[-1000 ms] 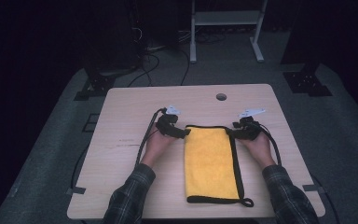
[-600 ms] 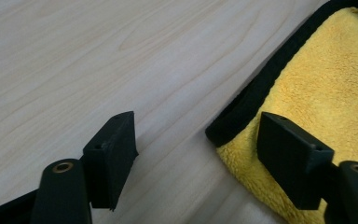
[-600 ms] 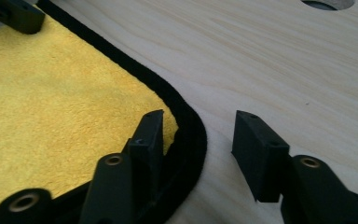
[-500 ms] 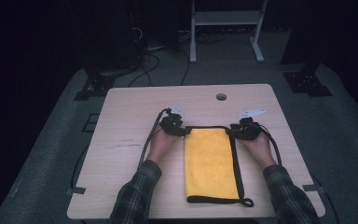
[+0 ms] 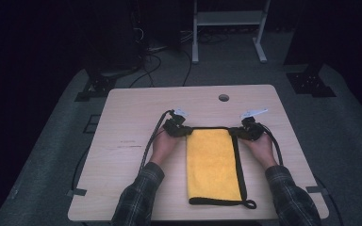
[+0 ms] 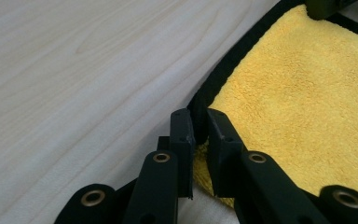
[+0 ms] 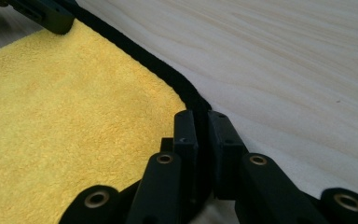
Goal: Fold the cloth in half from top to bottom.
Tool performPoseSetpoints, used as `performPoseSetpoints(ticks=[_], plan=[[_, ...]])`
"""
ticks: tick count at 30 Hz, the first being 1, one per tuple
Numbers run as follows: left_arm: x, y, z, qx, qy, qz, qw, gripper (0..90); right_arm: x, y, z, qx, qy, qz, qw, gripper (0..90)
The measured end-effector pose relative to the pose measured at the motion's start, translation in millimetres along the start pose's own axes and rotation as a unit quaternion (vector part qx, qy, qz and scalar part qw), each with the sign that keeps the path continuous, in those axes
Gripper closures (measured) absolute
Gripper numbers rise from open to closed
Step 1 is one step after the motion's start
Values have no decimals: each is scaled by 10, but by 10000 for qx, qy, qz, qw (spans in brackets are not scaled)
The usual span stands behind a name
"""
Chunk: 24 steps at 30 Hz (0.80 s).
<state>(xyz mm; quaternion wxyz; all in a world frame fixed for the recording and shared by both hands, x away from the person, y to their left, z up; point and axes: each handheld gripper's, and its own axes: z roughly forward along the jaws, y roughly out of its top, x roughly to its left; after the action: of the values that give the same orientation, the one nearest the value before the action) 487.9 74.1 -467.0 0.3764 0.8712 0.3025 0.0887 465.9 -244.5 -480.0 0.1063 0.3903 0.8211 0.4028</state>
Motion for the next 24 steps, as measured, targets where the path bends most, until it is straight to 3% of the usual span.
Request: performPoseSetpoints(ticks=[3, 7, 11, 15, 20, 24], plan=[[15, 37, -51, -133, 48, 3, 9999, 813, 4, 38, -9, 3, -51, -31, 10000, 821], [21, 165, -173, -319, 230, 168, 9991, 813, 1, 169, -71, -164, -136, -80, 9997, 822], [30, 341, -352, -555, 443, 344, 9969, 813, 9, 341, -168, -381, -218, -136, 9989, 822], [9, 458, -515, -778, 500, 467, 9946, 812, 35, 482, -293, -664, -255, -195, 9973, 822], [-66, 411, -613, -753, 340, 603, 9948, 812, 83, 470, -364, -726, -180, -261, 9969, 821], [-146, 289, -692, -811, 98, 533, 9952, 812, 142, 368, -406, -711, 17, -257, 9971, 821]])
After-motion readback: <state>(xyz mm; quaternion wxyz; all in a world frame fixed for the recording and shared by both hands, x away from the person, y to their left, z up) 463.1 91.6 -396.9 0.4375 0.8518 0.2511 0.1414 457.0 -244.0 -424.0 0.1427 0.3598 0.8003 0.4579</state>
